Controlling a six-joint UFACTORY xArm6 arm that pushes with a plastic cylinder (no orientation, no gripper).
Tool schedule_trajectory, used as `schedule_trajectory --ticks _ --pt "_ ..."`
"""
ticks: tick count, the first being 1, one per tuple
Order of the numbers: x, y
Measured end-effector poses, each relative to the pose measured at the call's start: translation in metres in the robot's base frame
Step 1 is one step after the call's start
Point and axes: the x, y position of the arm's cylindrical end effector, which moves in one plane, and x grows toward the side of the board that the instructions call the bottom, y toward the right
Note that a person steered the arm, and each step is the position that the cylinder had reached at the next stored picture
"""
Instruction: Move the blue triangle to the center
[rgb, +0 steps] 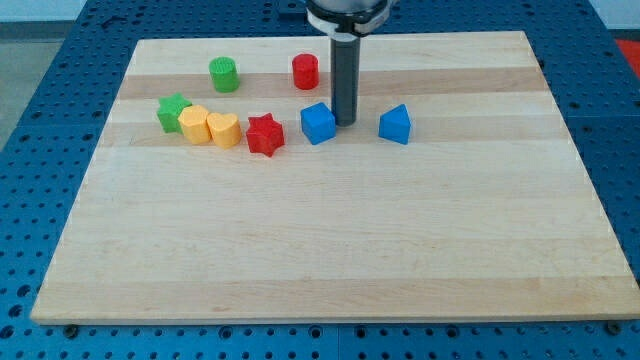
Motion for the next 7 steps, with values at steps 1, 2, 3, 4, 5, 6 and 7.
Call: schedule_trajectory --ticks 1,2,3,4,5,6,7 --pt "0.003 -0.020" --pt "0.003 -0.034" --pt "0.003 -0.031" --pt "0.004 -0.001" --pt "0.014 0.017" --pt "0.032 0.017" --pt "0.047 0.034"
